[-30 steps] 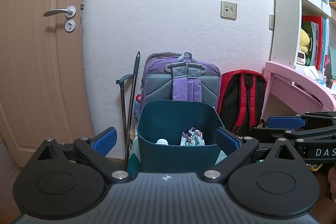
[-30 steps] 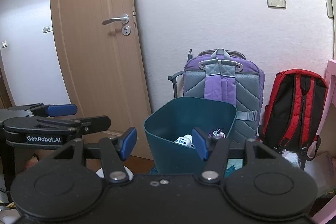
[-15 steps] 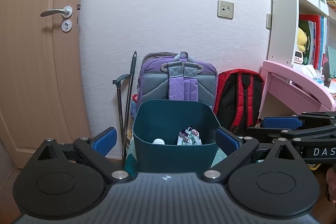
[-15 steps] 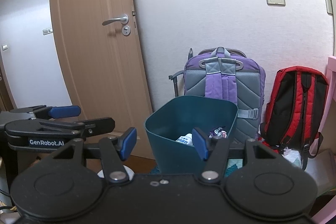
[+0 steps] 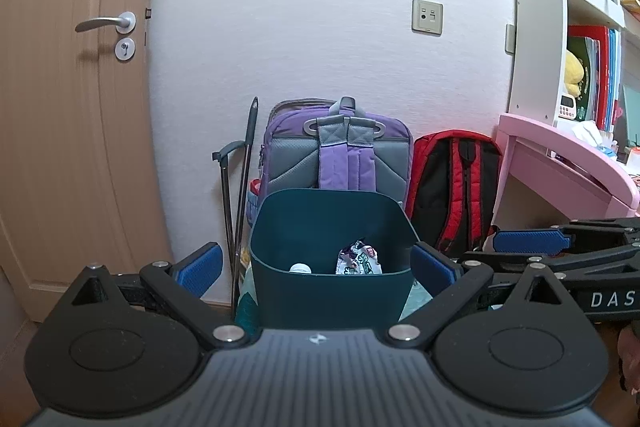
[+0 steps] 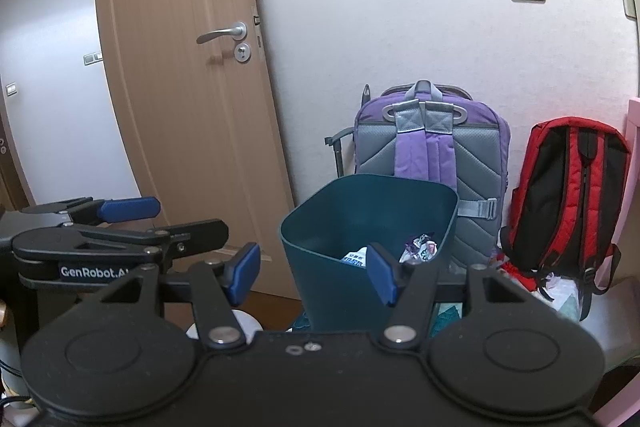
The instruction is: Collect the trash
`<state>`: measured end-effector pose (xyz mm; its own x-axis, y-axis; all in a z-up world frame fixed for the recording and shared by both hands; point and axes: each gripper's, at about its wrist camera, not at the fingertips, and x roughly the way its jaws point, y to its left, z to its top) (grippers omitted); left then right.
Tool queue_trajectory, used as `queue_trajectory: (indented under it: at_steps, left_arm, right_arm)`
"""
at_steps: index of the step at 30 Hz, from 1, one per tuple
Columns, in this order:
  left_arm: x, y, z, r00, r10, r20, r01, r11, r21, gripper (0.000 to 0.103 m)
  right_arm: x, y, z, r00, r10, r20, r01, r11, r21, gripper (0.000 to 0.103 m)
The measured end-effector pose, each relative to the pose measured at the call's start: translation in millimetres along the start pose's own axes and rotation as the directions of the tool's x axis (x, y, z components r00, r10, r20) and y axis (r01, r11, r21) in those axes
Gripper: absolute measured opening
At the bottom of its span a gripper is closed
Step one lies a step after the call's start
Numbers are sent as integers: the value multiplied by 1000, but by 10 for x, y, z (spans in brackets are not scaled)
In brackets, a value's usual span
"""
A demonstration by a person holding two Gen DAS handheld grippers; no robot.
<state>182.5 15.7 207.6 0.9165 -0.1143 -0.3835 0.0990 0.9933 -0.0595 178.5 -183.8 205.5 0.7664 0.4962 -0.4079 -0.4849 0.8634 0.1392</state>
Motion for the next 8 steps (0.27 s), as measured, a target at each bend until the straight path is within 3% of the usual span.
queue_trajectory:
  at_steps: [8]
  left_arm:
    - [47, 3, -22, 1000, 1, -6, -1, 1000, 6, 101]
  right_arm:
    - [21, -39, -24, 1000, -3, -1, 3, 1000, 10, 59]
